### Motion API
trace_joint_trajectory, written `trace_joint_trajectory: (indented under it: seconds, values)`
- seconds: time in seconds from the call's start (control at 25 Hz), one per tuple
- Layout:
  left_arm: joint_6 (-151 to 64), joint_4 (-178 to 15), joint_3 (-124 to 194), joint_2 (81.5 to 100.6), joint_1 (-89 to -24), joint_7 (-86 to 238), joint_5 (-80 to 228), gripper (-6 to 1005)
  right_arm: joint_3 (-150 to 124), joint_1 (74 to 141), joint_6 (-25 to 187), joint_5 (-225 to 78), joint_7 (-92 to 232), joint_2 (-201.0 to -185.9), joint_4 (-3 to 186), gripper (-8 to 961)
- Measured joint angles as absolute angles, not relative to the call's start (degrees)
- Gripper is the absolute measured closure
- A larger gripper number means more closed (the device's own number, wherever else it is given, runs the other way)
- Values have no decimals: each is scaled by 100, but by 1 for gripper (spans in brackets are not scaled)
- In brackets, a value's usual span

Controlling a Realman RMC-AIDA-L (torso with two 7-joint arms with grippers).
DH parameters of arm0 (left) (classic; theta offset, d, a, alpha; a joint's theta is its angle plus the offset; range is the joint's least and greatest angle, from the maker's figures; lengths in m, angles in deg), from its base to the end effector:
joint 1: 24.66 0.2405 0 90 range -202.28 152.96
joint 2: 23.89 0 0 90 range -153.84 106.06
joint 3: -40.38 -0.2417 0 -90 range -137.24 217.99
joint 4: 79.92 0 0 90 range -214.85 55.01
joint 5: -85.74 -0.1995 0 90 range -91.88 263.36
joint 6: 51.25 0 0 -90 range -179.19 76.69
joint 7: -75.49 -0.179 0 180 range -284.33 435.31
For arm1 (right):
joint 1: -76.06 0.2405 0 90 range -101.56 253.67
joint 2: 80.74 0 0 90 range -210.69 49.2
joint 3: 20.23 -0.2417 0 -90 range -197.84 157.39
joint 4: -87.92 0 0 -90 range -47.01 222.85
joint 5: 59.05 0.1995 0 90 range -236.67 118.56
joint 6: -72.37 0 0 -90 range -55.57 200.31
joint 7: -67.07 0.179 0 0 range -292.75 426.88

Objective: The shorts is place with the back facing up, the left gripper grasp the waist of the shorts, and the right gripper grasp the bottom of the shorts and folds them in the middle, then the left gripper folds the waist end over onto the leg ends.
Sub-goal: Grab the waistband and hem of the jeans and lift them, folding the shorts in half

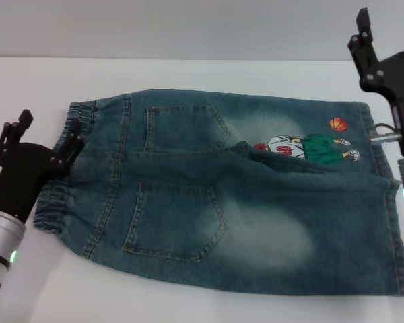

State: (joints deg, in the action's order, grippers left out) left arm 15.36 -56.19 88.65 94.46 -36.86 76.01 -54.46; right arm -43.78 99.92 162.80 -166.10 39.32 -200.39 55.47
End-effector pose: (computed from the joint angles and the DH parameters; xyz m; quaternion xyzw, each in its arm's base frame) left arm -0.2942 0.3066 -0.0302 -0.7192 -0.2111 -0.3024 0.5888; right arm 0.1833 0.3184 -0.0084 -0.6244 0.0243 0.3883 0.6773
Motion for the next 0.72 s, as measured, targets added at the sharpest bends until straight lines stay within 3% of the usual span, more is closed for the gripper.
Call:
trace_joint_trajectory:
  seconds: [0.28,0.72]
  values:
    - [1360,-5619,8851,9460,-3796,7601,-5478,165,-4029,9954,17510,-16563,5524,-20019,5786,210]
    - [1298,-5619,8852,9468,-3878,7601,-5480,165,-4019,9913,17561,-16336,8418,-20001,6052,209]
